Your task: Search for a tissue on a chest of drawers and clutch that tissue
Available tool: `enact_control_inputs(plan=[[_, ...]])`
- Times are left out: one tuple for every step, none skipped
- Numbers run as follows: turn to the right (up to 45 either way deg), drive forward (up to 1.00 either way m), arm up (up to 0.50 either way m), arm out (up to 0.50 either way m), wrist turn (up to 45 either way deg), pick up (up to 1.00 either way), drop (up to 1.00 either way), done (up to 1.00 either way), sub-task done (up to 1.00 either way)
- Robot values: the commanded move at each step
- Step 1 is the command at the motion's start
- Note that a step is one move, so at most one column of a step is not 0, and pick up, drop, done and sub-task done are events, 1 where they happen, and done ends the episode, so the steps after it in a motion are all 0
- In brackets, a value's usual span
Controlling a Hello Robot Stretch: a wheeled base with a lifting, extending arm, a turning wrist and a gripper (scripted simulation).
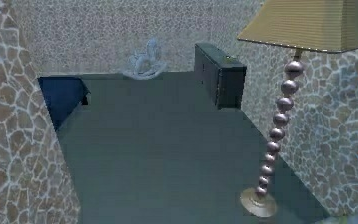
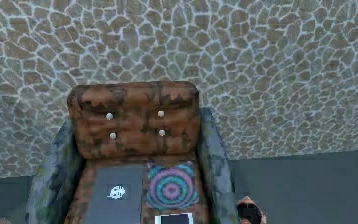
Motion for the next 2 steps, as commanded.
enact_control_inputs(plan=[[-3.0, 0.0, 0.0, 0.0, 0.0, 0.0, 0.0, 0.0, 0.0], [0.0, 0.45, 0.0, 0.0, 0.0, 0.0, 0.0, 0.0, 0.0]])
